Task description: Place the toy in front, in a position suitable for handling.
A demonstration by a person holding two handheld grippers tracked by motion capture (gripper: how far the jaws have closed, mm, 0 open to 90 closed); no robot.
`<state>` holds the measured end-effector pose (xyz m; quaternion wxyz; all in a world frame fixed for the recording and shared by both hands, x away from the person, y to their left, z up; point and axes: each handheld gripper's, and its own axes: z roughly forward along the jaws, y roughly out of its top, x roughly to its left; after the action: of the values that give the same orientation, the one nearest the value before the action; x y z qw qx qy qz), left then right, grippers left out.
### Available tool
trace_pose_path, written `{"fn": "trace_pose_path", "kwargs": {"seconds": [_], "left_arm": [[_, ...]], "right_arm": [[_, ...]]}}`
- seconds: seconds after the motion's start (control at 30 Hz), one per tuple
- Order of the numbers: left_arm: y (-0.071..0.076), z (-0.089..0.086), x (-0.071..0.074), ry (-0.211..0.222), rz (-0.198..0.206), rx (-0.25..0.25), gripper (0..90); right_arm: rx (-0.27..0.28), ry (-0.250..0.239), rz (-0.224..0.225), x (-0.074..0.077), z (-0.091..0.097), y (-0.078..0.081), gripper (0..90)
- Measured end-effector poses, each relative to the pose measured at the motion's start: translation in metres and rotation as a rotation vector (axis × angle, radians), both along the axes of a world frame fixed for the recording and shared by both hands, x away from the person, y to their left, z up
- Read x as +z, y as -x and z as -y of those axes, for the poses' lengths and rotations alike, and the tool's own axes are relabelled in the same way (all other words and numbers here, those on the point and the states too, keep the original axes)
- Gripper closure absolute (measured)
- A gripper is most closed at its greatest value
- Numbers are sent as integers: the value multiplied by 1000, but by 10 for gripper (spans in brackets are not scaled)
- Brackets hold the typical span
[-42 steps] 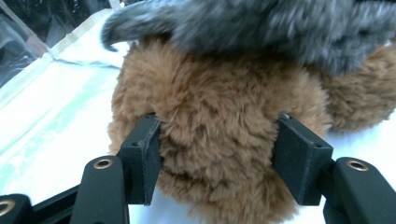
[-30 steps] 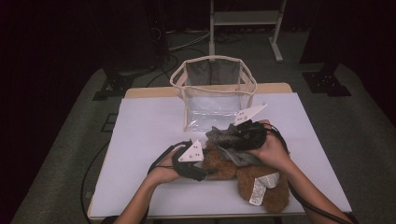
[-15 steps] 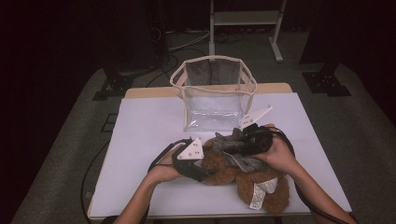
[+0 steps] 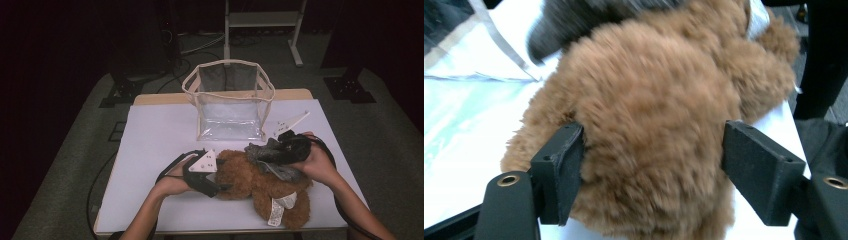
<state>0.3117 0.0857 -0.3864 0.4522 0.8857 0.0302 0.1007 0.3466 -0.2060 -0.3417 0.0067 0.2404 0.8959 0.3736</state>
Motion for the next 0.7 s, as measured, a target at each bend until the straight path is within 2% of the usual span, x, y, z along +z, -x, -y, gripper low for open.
{"fn": "trace_pose_path", "kwargs": {"seconds": [0.03,0.1,0.17,0.23,0.27,0.33,0.4,0.43,0.53,0.57,0.63,0.67,0.7], "left_arm": [[-1,0,4,33,-3,0,253],[-2,1,7,49,-9,1,232],[-4,4,9,52,-8,-7,220],[-5,10,7,21,-9,-14,220],[-5,13,5,-6,-9,-21,233],[-2,16,0,-29,11,-27,233],[-1,16,-1,-26,7,-27,239],[-1,16,0,-32,9,-26,239],[-3,14,-1,-31,8,-25,238],[-4,13,-1,-23,11,-24,237],[-5,12,0,-21,13,-22,233],[-8,9,1,-9,10,-7,190],[-8,9,1,-9,10,-7,176]], "right_arm": [[8,-17,-11,-1,-2,2,742],[38,-46,-31,-5,-9,5,742],[55,-53,-39,-7,-13,7,742],[80,-60,-40,-8,-20,11,740],[70,-53,-17,-5,-20,13,739],[68,-57,-8,-4,-19,13,740],[47,-77,4,3,-5,13,738],[47,-77,4,3,-5,13,738],[20,-83,26,13,12,18,736],[-1,-87,35,19,24,23,735],[-12,-87,43,22,31,25,736],[-40,-87,45,23,43,29,735],[-40,-87,45,23,43,29,735]]}}
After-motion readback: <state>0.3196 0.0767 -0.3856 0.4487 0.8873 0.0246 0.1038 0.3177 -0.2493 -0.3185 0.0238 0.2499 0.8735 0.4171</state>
